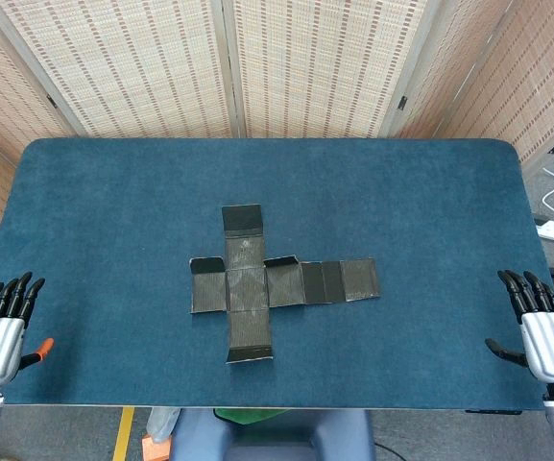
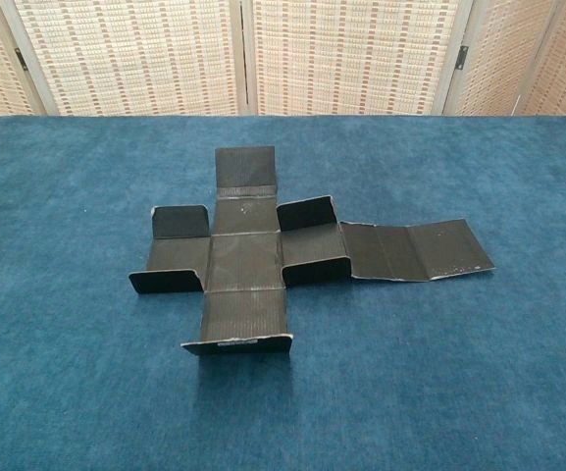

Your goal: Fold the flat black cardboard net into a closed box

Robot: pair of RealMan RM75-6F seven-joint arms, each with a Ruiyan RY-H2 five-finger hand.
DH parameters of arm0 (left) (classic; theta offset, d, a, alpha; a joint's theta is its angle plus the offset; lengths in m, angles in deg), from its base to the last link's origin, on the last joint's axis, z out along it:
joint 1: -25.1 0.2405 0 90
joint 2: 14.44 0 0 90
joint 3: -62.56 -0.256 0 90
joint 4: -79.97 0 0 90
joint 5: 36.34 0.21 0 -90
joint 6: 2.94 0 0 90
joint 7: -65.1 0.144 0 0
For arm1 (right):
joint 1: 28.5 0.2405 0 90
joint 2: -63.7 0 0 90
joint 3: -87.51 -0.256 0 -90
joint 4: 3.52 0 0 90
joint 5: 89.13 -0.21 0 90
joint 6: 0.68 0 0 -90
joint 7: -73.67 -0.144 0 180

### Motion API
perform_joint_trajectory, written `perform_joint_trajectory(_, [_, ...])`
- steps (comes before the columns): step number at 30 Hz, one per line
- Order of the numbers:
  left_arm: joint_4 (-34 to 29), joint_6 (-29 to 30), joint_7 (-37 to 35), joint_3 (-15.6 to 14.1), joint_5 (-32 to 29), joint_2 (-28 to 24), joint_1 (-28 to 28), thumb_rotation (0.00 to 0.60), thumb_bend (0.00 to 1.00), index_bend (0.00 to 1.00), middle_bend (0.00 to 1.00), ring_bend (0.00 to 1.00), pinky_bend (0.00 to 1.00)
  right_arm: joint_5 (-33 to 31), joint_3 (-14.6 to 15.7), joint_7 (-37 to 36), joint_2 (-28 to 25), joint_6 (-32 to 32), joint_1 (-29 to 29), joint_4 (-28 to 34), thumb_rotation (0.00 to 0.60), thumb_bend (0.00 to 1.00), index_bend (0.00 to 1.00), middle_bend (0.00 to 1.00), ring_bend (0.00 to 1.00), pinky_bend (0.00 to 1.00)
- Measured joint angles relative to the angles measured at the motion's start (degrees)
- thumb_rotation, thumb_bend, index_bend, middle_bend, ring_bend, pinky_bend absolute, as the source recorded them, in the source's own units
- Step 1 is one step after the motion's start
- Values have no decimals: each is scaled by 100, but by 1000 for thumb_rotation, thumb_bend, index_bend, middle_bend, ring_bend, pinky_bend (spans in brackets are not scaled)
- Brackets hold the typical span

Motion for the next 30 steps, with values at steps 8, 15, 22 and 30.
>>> perform_joint_trajectory(8, [72,87,-51,5,61,49,2,600,240,0,0,0,20,33,10,8,-16,-19,18,63,600,64,0,91,0,165])
perform_joint_trajectory(15, [74,202,-208,-46,119,-3,92,600,239,0,0,0,21,123,70,-36,-59,0,-3,124,600,63,0,106,61,257])
perform_joint_trajectory(22, [135,274,-354,-78,173,-11,147,600,239,0,0,0,21,83,-3,204,-12,-97,103,264,600,58,0,192,400,670])
perform_joint_trajectory(30, [275,338,-554,-115,239,23,203,600,240,0,0,0,21,-434,-265,671,85,-1132,728,722,600,50,0,99,694,919])
